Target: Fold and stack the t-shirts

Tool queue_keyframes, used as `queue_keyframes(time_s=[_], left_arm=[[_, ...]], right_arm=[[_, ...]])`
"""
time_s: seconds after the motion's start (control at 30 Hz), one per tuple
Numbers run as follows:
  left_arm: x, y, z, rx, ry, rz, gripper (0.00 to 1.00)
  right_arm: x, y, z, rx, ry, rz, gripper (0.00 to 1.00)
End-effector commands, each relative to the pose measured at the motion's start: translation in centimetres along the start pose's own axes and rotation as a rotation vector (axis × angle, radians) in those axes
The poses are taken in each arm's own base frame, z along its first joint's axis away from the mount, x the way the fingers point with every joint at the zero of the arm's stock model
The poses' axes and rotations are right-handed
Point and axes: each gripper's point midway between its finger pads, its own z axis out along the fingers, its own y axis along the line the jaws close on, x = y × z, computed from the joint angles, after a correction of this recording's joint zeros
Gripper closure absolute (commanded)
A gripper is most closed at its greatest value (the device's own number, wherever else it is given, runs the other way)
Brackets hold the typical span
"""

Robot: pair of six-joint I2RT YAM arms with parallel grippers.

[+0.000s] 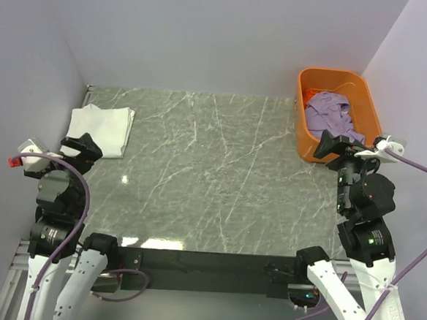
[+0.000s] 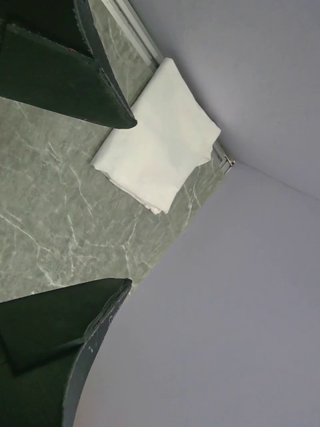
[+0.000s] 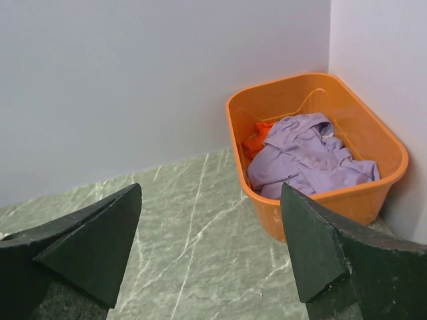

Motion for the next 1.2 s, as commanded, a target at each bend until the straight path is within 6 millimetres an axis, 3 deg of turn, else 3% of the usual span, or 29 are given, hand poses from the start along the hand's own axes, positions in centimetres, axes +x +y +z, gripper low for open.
queue_keyframes(time_s=[0.0,0.17,0.4,0.47,0.53,0.57,0.63,0.67,0.7,0.83,0.97,1.03,1.07,1.17], left_arm=[[-0.4,-0.9,0.0,0.054,-0.023,-0.017,0.01],[1.6,-0.9,0.7,0.067,0.009,0.026,0.01],[5.0,-0.6,1.6,0.08,0.077,0.094,0.01],[6.1,-0.5,1.6,0.093,0.093,0.115,0.01],[7.0,-0.2,1.6,0.098,0.104,0.143,0.0],[7.0,-0.1,1.6,0.1,0.099,0.165,0.01],[7.2,0.3,1.6,0.089,0.097,0.19,0.01],[7.1,0.5,1.6,0.077,0.088,0.192,0.0],[7.5,0.7,1.6,0.077,0.094,0.199,0.01],[8.4,0.3,1.6,0.115,0.108,0.204,0.0],[8.4,0.5,1.7,0.095,0.104,0.205,0.01],[8.6,0.7,1.8,0.087,0.113,0.21,0.0],[8.7,0.6,1.8,0.087,0.116,0.212,0.01],[9.1,0.7,2.0,0.083,0.13,0.22,0.01]], right_arm=[[0.1,0.8,0.8,-0.025,-0.007,-0.004,0.09],[0.3,1.4,2.5,-0.013,0.034,-0.034,0.08],[2.3,4.2,7.5,-0.045,0.171,-0.11,0.05],[2.9,4.2,8.6,-0.016,0.212,-0.129,0.05],[3.0,3.8,10.6,0.049,0.256,-0.152,0.05],[1.5,3.8,11.3,0.067,0.236,-0.143,0.05],[3.1,2.4,13.6,0.125,0.305,-0.148,0.06],[2.0,2.2,14.5,0.134,0.29,-0.123,0.07],[3.2,0.3,16.1,0.189,0.323,-0.098,0.09],[5.3,-2.5,19.6,0.243,0.383,-0.032,0.13],[9.6,-6.1,23.2,0.308,0.464,-0.016,0.16],[11.1,-7.4,24.4,0.321,0.49,0.005,0.19],[12.8,-8.9,25.2,0.338,0.519,0.016,0.19],[15.9,-10.9,27.0,0.336,0.564,0.05,0.22]])
